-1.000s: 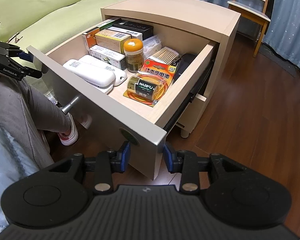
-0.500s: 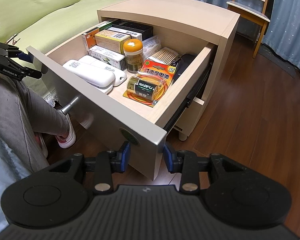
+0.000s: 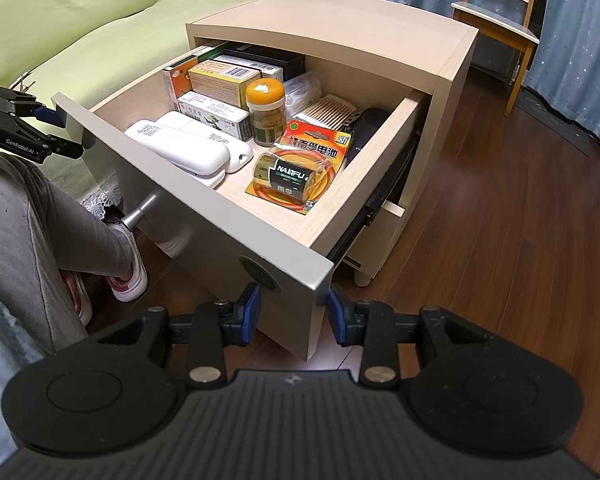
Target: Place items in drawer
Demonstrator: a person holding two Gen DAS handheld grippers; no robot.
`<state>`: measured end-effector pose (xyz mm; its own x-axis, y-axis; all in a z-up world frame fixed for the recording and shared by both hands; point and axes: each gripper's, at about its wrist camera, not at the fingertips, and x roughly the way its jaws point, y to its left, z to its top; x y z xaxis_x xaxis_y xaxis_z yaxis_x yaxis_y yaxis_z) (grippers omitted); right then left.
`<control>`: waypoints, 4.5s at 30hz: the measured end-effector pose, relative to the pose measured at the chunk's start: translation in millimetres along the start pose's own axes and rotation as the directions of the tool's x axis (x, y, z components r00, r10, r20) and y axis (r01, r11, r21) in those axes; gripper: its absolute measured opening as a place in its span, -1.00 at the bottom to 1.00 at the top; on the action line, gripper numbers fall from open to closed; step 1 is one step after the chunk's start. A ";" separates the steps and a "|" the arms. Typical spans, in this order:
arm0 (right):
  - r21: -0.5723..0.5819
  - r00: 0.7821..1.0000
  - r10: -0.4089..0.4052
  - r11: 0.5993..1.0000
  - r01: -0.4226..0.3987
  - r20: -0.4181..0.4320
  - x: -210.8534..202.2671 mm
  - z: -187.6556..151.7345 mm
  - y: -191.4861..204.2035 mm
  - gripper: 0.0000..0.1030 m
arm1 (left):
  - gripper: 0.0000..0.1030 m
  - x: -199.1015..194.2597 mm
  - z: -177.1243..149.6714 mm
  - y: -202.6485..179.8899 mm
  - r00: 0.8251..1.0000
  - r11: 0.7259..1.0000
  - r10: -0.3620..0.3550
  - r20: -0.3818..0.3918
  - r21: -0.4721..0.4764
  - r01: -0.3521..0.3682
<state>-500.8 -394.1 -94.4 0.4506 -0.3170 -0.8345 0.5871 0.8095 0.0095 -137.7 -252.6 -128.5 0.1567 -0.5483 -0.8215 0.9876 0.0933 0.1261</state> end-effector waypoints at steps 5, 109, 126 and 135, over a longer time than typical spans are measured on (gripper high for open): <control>0.003 1.000 -0.002 1.000 0.002 0.004 -0.3 -0.9 0.4 -0.37 | 0.47 1.0 0.2 0.0 1.000 1.000 0.003 0.000 -0.002 -0.003; 0.066 0.994 -0.078 0.995 0.073 0.078 0.5 -12.2 10.5 -0.35 | 0.47 2.7 -5.9 5.3 0.999 0.998 0.009 0.035 -0.057 -0.007; 0.078 0.992 -0.091 0.993 0.084 0.090 0.5 -13.9 11.3 -0.34 | 0.47 0.9 -7.2 7.4 0.999 0.997 0.012 0.039 -0.071 -0.009; 0.083 0.991 -0.098 0.992 0.090 0.093 0.3 -13.1 10.8 -0.34 | 0.47 1.7 -6.3 7.0 0.999 0.998 0.015 0.040 -0.067 -0.012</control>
<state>-503.2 -378.9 -101.7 0.4516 -0.4390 -0.7768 0.6791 0.7338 -0.0199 -130.6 -247.6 -132.5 0.1714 -0.5798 -0.7965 0.9829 0.1555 0.0983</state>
